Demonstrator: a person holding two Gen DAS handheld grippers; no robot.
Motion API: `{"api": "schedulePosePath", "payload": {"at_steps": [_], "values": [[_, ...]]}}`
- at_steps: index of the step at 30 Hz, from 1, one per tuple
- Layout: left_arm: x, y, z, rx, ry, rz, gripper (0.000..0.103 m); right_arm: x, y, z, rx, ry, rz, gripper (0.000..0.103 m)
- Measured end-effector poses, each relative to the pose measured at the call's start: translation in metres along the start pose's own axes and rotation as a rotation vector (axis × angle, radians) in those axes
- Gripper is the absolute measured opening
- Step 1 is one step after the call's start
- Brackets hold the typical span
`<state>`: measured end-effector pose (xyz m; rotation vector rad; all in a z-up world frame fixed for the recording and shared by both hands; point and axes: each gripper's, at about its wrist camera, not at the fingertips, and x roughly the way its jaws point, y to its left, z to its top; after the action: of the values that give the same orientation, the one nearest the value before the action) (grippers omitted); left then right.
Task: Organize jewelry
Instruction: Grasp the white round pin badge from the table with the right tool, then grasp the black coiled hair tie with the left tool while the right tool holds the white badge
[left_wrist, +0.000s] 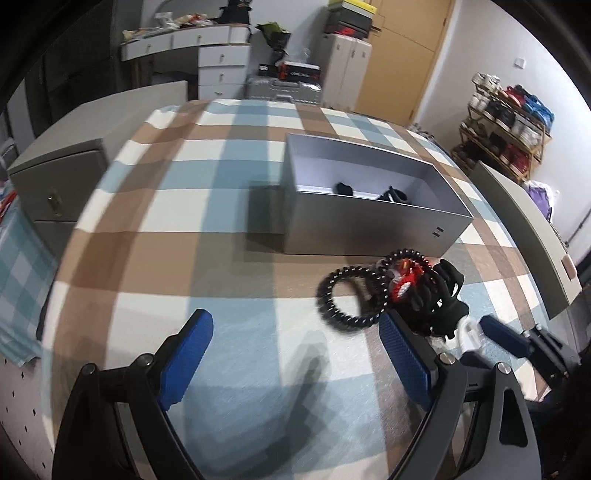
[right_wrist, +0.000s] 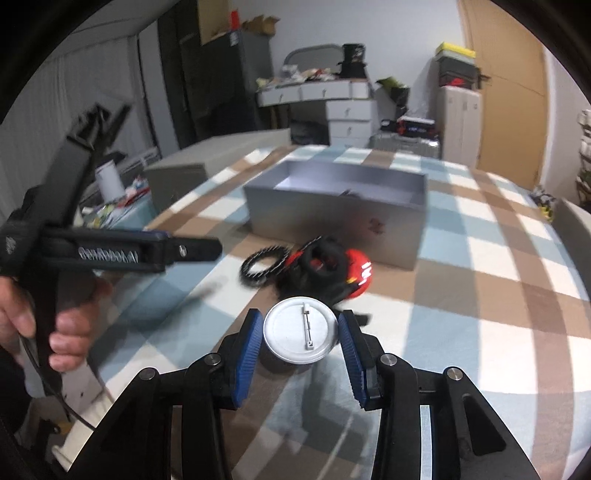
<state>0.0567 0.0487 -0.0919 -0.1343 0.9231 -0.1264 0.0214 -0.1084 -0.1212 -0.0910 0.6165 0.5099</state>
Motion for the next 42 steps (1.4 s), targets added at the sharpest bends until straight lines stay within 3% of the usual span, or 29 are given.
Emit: {"api": "schedulePosePath", "payload": {"at_steps": [7, 20, 25, 28, 32, 37, 42], "values": [[0.023, -0.006, 0.009, -0.005, 0.066, -0.068, 0.089, -0.014, -0.017, 0.008, 0.033, -0.060, -0.014, 0.041], [0.037, -0.016, 0.018, 0.070, 0.083, -0.117, 0.089, -0.020, -0.022, 0.023, 0.015, -0.107, -0.020, 0.041], [0.038, -0.031, 0.013, 0.191, 0.099, -0.042, 0.089, -0.017, -0.024, 0.025, 0.011, -0.104, -0.018, 0.041], [0.036, -0.030, 0.013, 0.212, 0.099, -0.035, 0.088, -0.016, -0.024, 0.025, 0.014, -0.103, -0.016, 0.041], [0.036, -0.024, 0.013, 0.192, 0.093, -0.096, 0.074, -0.016, -0.024, 0.025, 0.013, -0.104, -0.015, 0.041], [0.032, -0.025, 0.012, 0.221, 0.097, -0.163, 0.050, -0.014, -0.023, 0.025, 0.010, -0.097, -0.014, 0.041], [0.030, -0.028, 0.011, 0.233, 0.108, -0.186, 0.043, -0.014, -0.021, 0.026, 0.011, -0.099, -0.014, 0.041]]}}
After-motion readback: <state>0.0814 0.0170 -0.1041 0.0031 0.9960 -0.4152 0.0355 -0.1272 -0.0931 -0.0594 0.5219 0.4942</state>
